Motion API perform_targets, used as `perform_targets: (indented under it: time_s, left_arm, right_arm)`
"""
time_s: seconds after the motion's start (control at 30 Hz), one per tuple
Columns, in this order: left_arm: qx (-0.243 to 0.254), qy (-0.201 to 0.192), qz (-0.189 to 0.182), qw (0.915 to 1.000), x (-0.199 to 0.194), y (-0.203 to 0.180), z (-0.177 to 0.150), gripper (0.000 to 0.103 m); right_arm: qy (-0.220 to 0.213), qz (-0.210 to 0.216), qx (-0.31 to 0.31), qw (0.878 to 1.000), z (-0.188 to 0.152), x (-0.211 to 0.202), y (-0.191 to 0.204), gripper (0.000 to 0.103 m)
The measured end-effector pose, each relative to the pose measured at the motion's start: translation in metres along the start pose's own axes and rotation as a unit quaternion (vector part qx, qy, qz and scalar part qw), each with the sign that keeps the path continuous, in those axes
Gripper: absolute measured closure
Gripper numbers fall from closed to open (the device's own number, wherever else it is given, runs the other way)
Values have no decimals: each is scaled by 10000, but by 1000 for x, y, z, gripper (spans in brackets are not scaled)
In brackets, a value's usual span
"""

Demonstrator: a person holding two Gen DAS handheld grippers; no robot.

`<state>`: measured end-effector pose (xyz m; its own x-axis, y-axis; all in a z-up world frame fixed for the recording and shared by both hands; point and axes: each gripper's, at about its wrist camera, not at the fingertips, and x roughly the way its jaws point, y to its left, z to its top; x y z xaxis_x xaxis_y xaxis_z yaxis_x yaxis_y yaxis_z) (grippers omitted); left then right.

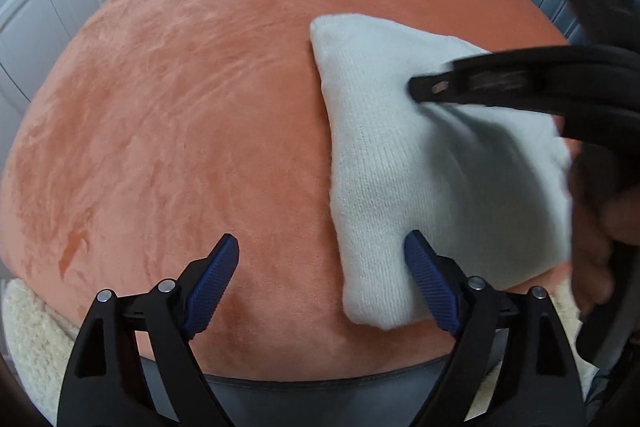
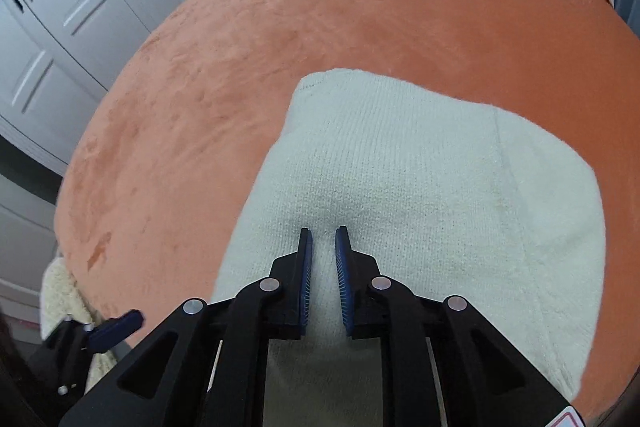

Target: Fold small clothes

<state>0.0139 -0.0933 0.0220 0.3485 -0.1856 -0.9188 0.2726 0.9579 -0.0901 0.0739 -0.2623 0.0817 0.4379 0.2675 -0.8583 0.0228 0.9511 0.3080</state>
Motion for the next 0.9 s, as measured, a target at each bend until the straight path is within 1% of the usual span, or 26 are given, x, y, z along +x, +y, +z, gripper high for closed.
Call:
perform_targets:
  time_s: [0.03,0.07,0.1,0.13,0.17,0.23,0.27,0.3,0.37,0.47,0.5,0.57,0.6,0.73,0.8,0.83,0.9]
  left_arm:
    - [-37,-12,-48,10000,-3,0,1,21]
    - [-35,-29,-87,10000,-6,-1,1,21]
    - [-15,-23,-163,9999,-9,-3,2,21]
    - [-4,-30,-224,9997,-12,-6,2,21]
    - [25,-62,-264,9996,-15,-10,2,21]
    - [146,-127,-277,9994,-19,-20,1,21]
    - [231,-139,-261,9993,-20,-26,1,21]
    - [297,-145,-263,9991,-20,-31,1,21]
    - [427,-121,-251,9987,-18,-41,-2,21]
    - [470,-1,-206,9987,-10,-48,-5,21]
    - [493,26,-161,9987,-7,-50,-5,21]
    - [556,65,-13,9984,-2,-51,-8,21]
    - [553,78,9,9984,-2,-50,-9,21]
    - [520,86,40,9986,-4,-49,-10,21]
    - [537,65,55,9985,-5,-49,-10,21]
    - [550,59,76,9984,-4,-50,-11,21]
    - [570,110,154,9982,1,-50,-12,21]
  right_arm:
    - [-291,-9,170,9994,-14,-22,-15,87]
    - [-493,-68,357,9981,-25,-37,-26,83]
    - [-678,-176,617,9956,-49,-56,-43,73]
    - [-777,-335,890,9924,-70,-70,-59,69]
    - [-787,-534,1172,9886,-91,-80,-74,69]
    - [-672,-740,1572,9825,-119,-86,-90,70]
    - [-607,-808,1623,9816,-134,-89,-94,71]
    - [-496,-936,1569,9819,-145,-88,-95,74]
    - [-179,-1209,1435,9821,-161,-78,-101,74]
    - [570,-1427,1558,9758,-181,-34,-117,75]
    - [630,-1448,1595,9745,-184,-29,-118,75]
    - [434,-1372,1554,9773,-180,-41,-117,75]
    - [284,-1330,1535,9788,-177,-52,-116,75]
    - [-98,-1433,1358,9803,-171,-95,-113,73]
    - [-414,-1222,1401,9817,-168,-118,-111,73]
    - [-569,-1051,1436,9824,-166,-127,-110,73]
    - [-642,-847,1457,9836,-163,-125,-108,73]
